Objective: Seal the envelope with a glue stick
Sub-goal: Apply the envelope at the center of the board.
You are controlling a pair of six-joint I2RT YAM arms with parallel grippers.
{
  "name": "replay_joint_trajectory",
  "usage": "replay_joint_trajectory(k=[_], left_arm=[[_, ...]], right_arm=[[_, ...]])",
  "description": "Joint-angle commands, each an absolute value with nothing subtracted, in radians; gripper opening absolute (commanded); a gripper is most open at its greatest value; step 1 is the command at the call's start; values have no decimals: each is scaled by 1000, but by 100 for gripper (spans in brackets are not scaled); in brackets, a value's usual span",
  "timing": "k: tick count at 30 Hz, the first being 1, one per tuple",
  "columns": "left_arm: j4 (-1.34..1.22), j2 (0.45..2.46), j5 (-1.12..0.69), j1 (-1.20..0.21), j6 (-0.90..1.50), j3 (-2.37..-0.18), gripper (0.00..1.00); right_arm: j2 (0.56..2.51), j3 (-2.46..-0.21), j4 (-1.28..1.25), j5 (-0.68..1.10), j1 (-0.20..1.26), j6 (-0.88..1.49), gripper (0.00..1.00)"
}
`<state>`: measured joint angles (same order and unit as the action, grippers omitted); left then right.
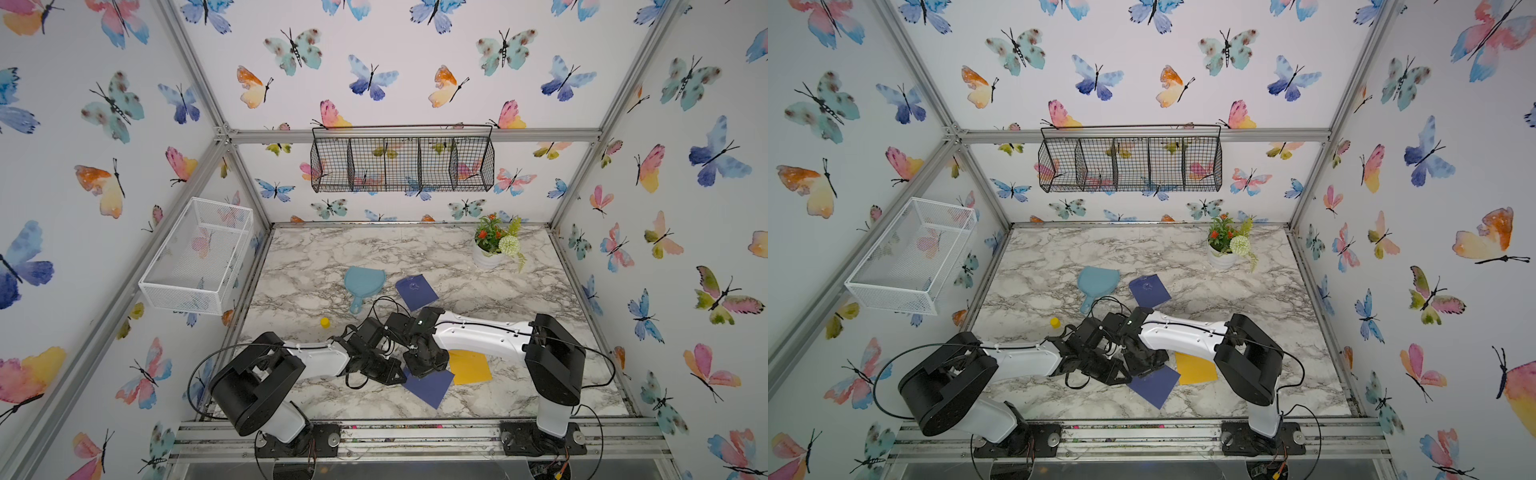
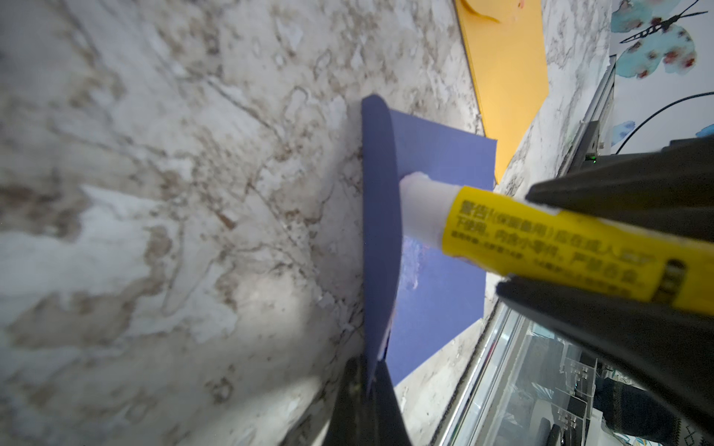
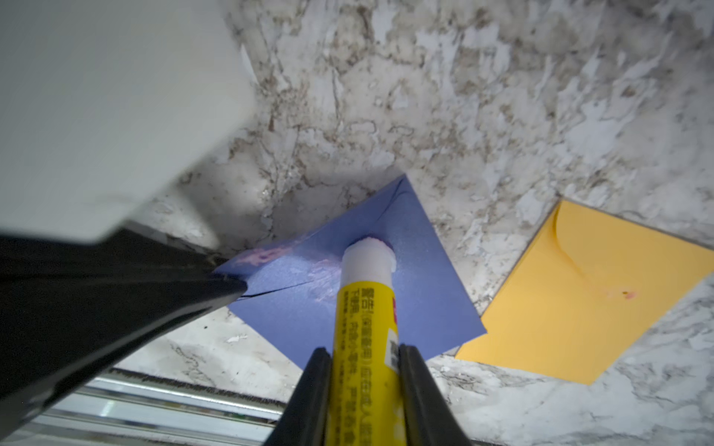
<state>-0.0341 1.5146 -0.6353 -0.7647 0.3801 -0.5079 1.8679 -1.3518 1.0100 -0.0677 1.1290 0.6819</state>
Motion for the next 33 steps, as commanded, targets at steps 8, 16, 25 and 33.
replay_joint_trajectory(k=[8,16,25,33], left_arm=[[30,1522,-624,-759,354,-513,0],[36,1523,-622,-759,356,-519,0],[49,1525,-621,-759,351,-532,0],[51,1532,-621,-759,348,-537,0]], right_arm=[[1853,-1216,932,206,1121,557,2],[1915,-1265,1011,-75,1100,591,2],[1882,-1237,958,113,1100,542,2],[1865,-1208,924,206,1100,513,2]])
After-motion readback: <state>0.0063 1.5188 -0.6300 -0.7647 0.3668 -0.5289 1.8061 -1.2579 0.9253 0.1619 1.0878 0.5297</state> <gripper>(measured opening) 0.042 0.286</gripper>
